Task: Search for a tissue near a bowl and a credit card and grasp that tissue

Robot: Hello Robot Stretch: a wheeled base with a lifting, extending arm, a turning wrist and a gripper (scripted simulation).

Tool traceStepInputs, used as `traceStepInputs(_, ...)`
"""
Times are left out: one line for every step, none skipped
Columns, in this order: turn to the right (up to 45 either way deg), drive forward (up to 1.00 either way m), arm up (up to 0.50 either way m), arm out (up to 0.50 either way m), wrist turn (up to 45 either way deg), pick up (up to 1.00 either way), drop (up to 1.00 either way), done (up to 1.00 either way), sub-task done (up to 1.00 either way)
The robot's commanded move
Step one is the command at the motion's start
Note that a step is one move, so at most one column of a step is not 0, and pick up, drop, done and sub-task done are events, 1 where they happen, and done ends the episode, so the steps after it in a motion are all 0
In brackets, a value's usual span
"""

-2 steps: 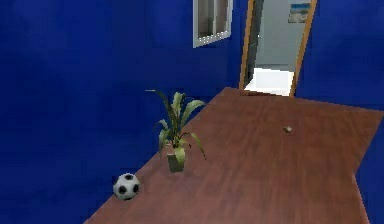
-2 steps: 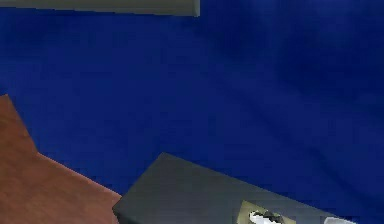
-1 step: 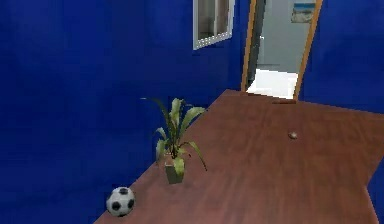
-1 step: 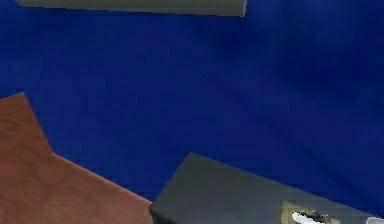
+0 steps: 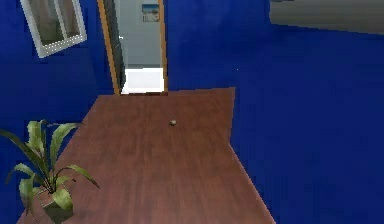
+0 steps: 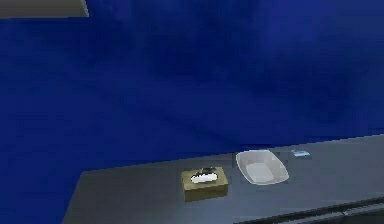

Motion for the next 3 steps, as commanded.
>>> traceStepInputs(0.0,0.00,0.50,0.00,0.0,0.00,0.00,0.00,0.00)
traceStepInputs(0.0,0.00,0.28,0.00,0.0,0.00,0.00,0.00,0.00)
traceStepInputs(0.0,0.00,0.00,0.22,0.0,0.00,0.00,0.00,0.00)
